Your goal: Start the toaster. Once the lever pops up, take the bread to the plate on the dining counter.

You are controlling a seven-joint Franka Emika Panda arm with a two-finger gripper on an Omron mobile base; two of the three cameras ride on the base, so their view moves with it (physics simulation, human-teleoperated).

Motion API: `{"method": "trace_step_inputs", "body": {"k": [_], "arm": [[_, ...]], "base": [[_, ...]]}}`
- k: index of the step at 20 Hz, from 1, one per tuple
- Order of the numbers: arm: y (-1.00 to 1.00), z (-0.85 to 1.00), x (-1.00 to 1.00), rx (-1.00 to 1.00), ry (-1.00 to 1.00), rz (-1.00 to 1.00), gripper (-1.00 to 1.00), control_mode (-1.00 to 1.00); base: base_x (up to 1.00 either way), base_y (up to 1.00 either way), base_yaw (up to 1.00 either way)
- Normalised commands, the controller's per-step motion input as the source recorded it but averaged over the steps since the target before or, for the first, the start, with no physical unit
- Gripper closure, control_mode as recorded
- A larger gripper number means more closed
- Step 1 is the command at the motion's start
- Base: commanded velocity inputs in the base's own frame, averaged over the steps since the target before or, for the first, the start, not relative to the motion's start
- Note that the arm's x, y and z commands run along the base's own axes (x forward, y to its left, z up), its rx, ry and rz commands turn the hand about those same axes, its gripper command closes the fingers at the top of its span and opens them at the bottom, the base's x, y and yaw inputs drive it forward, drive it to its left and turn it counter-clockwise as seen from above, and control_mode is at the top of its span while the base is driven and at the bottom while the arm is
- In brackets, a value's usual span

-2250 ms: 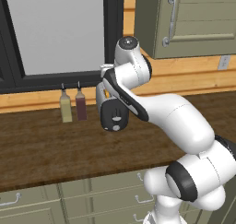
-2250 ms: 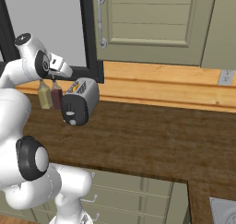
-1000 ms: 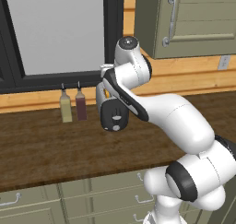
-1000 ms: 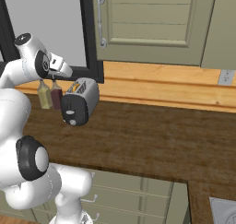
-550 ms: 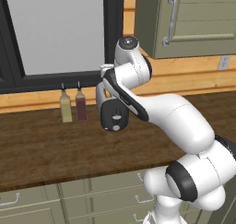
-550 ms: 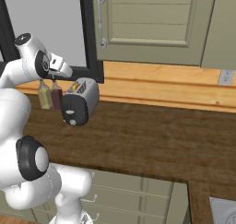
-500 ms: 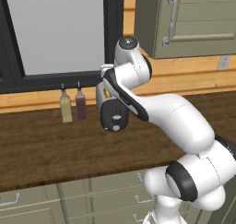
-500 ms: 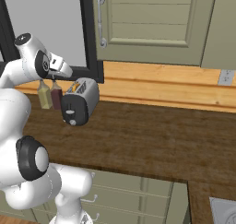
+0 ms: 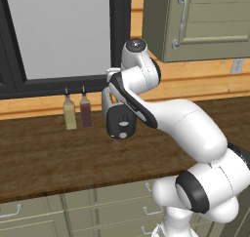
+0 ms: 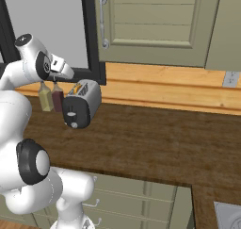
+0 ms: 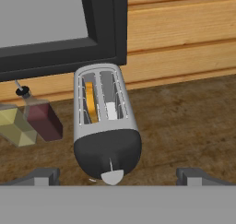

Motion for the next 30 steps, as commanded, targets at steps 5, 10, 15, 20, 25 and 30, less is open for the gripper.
{"method": "trace_step_inputs", "body": {"k": [5, 10, 15, 20, 25, 30], "arm": [[0.00, 0.00, 0.00, 0.00, 0.00, 0.00, -1.00, -1.00], [0.00, 0.00, 0.00, 0.00, 0.00, 0.00, -1.00, -1.00], [0.00, 0.00, 0.00, 0.00, 0.00, 0.00, -1.00, -1.00], [0.00, 0.00, 0.00, 0.00, 0.00, 0.00, -1.00, -1.00], [0.00, 0.00, 0.00, 0.00, 0.00, 0.00, -1.00, -1.00], [0.00, 0.00, 0.00, 0.00, 0.00, 0.00, -1.00, -1.00]], "base": [[0.00, 0.00, 0.00], [0.00, 0.00, 0.00], [0.00, 0.00, 0.00], [0.00, 0.00, 0.00], [0.00, 0.00, 0.00], [0.00, 0.00, 0.00]]}}
